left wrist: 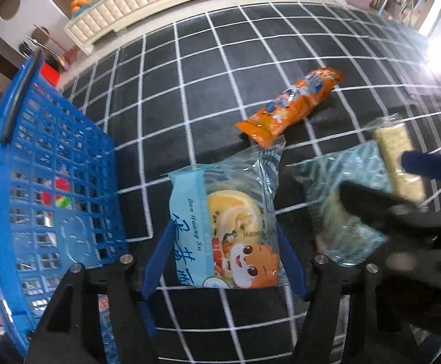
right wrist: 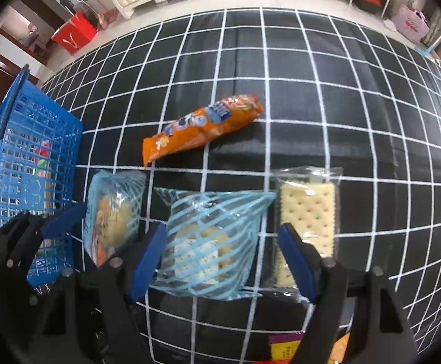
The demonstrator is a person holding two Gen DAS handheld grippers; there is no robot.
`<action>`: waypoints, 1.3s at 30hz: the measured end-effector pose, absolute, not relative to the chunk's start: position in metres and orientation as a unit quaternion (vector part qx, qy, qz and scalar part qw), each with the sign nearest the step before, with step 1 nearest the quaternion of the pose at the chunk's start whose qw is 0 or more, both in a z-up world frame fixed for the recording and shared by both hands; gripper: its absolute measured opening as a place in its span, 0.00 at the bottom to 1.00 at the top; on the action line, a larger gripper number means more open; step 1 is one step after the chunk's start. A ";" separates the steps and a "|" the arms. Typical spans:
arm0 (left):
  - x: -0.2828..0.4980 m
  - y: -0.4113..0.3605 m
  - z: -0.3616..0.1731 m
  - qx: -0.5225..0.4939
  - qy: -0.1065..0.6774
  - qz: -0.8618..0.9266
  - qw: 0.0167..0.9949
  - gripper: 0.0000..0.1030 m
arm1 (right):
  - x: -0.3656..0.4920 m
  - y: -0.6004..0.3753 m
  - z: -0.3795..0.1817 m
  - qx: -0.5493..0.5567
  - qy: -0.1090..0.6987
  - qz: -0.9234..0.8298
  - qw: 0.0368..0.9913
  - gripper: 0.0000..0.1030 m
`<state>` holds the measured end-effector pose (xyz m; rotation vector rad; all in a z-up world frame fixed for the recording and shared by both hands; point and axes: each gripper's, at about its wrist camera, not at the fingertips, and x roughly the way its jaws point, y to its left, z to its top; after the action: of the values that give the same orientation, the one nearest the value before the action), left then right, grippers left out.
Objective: Organize snacks
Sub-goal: 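Grasp the blue cartoon pouch with the left tool while the right tool grasps the striped pouch, then carry both pouches over the basket and open both tools to drop them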
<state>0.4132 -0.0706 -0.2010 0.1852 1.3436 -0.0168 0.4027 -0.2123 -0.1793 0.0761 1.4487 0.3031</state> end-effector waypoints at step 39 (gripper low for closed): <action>0.285 -0.035 -0.054 0.044 0.508 -0.071 0.857 0.59 | 0.290 -0.179 -0.014 0.019 0.544 0.144 0.826 0.57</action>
<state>0.2845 -0.0352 -0.0536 0.0926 1.0665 -0.1489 0.2903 -0.1788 -0.0142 0.0403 1.1562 0.3064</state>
